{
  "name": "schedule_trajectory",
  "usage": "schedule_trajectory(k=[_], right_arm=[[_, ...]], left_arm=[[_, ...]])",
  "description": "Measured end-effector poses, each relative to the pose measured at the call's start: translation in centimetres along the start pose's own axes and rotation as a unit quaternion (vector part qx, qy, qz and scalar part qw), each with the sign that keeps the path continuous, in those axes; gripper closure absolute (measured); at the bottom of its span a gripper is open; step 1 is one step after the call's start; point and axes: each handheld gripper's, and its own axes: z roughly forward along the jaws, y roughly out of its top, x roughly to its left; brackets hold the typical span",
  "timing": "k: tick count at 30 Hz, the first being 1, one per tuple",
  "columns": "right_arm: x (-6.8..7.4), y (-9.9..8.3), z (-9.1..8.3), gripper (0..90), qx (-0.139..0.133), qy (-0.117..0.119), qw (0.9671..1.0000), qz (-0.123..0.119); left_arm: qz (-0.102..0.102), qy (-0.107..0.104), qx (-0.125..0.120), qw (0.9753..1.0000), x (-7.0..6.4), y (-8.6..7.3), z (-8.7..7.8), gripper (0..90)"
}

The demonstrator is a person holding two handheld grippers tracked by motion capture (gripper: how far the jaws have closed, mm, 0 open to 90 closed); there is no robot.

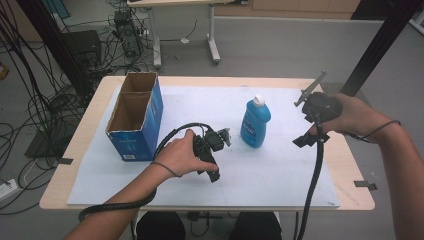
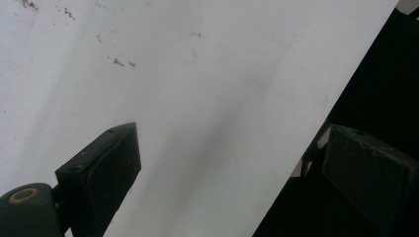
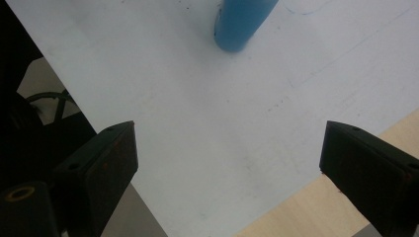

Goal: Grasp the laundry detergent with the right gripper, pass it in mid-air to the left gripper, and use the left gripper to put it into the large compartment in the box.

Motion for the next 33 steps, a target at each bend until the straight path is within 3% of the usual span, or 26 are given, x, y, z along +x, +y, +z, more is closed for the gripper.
schedule_trajectory(k=[33], right_arm=[[0.2, -2.2, 2.5, 7.2, -0.028, 0.007, 0.999, 0.034]], left_arm=[[-0.004, -0.001, -0.001, 1.0, 0.0, -0.1, 0.1, 8.0]])
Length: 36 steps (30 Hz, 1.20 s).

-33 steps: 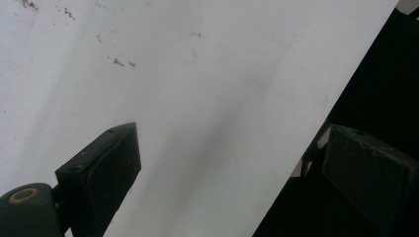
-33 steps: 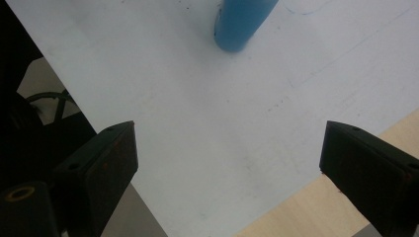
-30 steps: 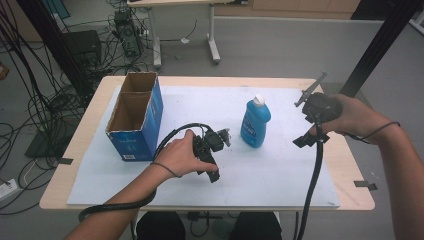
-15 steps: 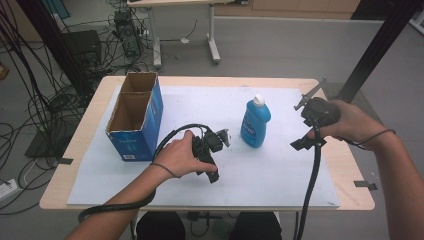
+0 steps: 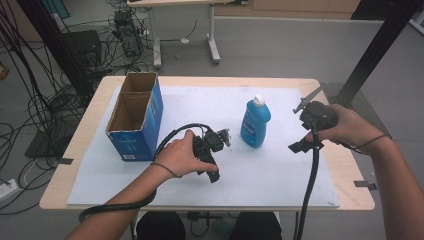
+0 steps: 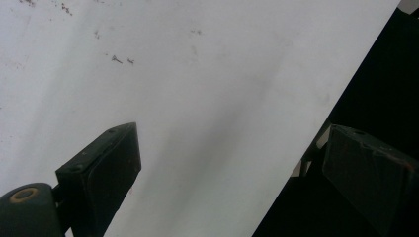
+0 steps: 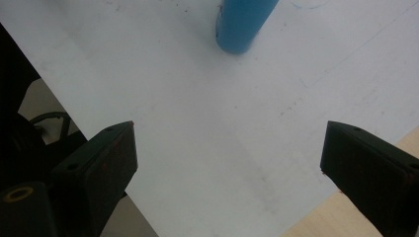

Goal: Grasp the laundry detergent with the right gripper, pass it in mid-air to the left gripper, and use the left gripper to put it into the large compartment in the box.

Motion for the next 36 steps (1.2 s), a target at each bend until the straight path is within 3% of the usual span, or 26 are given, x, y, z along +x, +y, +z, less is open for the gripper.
schedule_trajectory(k=[36], right_arm=[[0.2, -1.7, 2.3, 7.1, -0.009, 0.002, 0.9997, 0.024]], left_arm=[[0.0, 0.0, 0.004, 1.0, -0.1, 0.1, 0.2, 8.0]])
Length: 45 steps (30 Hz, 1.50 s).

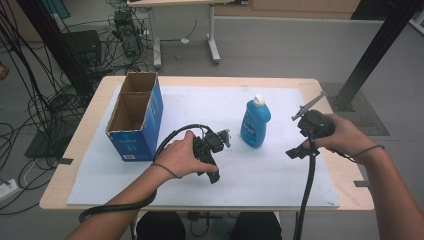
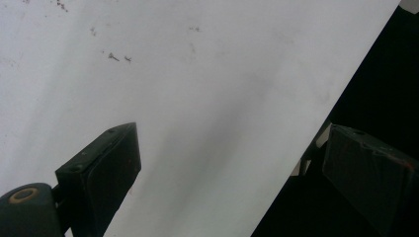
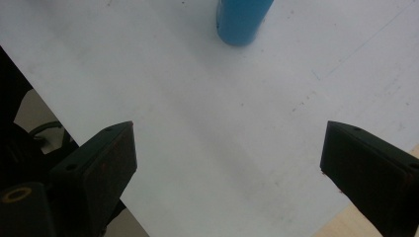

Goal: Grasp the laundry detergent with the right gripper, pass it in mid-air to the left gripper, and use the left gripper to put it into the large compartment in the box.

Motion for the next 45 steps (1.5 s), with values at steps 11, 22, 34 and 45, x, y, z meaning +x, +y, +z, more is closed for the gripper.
schedule_trajectory(k=[11, 22, 34, 45], right_arm=[[0.0, -0.4, 0.4, 6.9, -0.004, -0.003, 1.0, 0.007], [0.0, -1.0, 1.2, 6.5, -0.01, -0.001, 0.9998, 0.017], [0.2, -1.7, 2.1, 6.4, -0.024, -0.001, 0.9994, 0.024], [0.4, -2.7, 2.9, 6.4, -0.034, -0.003, 0.9986, 0.041]], left_arm=[[0.0, 0.0, -0.001, 1.0, 0.0, 0.0, 0.0, 8.0], [-0.003, -0.003, 0.0, 1.0, 0.1, -0.2, 0.2, 8.0], [-0.003, -0.001, -0.001, 1.0, 0.1, -0.3, 0.3, 8.0], [-0.002, -0.003, -0.003, 1.0, 0.0, -0.2, 0.2, 8.0]])
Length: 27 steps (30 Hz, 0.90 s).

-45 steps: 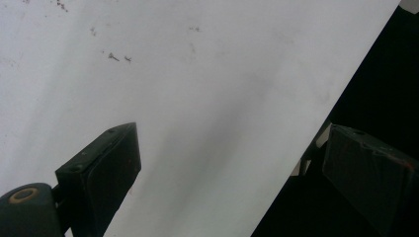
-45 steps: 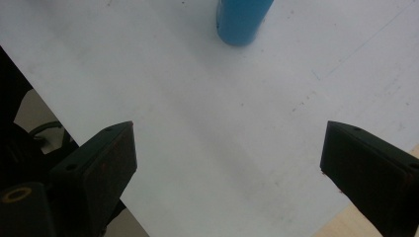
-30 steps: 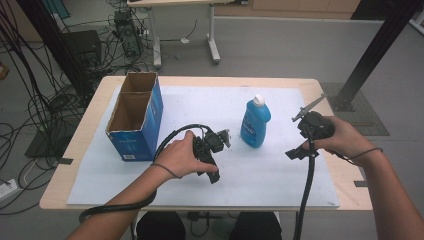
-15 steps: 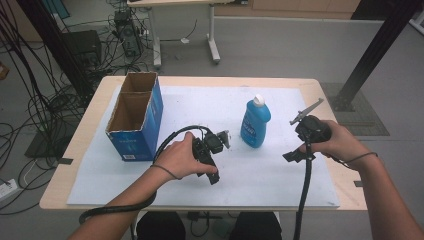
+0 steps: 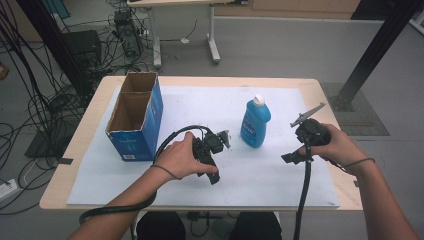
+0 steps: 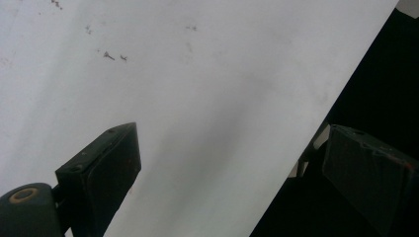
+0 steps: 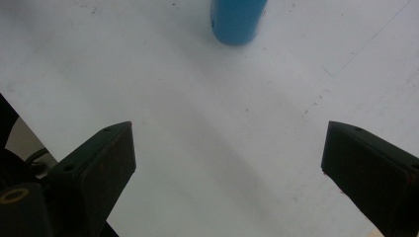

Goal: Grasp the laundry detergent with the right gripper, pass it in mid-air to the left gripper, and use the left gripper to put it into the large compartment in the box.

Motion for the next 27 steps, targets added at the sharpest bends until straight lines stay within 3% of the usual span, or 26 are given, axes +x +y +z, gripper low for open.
schedule_trajectory(k=[16, 18, 19, 20, 22, 23, 27], right_arm=[[-0.2, -1.7, 0.8, 6.2, -0.029, -0.001, 0.9995, -0.009], [0.0, -1.8, 0.9, 6.2, -0.03, -0.002, 0.9996, 0.002], [-0.2, -1.9, 1.0, 6.2, -0.033, -0.001, 0.9994, -0.01], [0.0, -2.0, 1.0, 6.2, -0.033, -0.002, 0.9995, 0.0], [-0.2, -2.2, 1.1, 6.2, -0.037, -0.001, 0.9992, -0.011], [0.0, -2.3, 1.1, 6.2, -0.037, -0.001, 0.9993, 0.006], [0.0, -2.6, 1.3, 6.2, -0.042, -0.001, 0.9991, 0.009]], left_arm=[[-0.001, 0.0, -0.001, 1.0, 0.0, 0.0, -0.1, 7.9], [0.0, 0.001, 0.0, 1.0, 0.0, 0.0, -0.2, 7.9], [-0.001, 0.0, -0.001, 1.0, 0.1, 0.0, -0.2, 7.9], [-0.001, 0.001, -0.001, 1.0, 0.1, -0.1, -0.2, 7.9], [0.0, 0.001, 0.0, 1.0, 0.1, -0.1, -0.2, 7.9], [-0.002, 0.001, 0.0, 1.0, 0.1, -0.1, -0.3, 7.9], [-0.002, 0.001, -0.001, 1.0, 0.2, -0.2, -0.3, 7.8]])
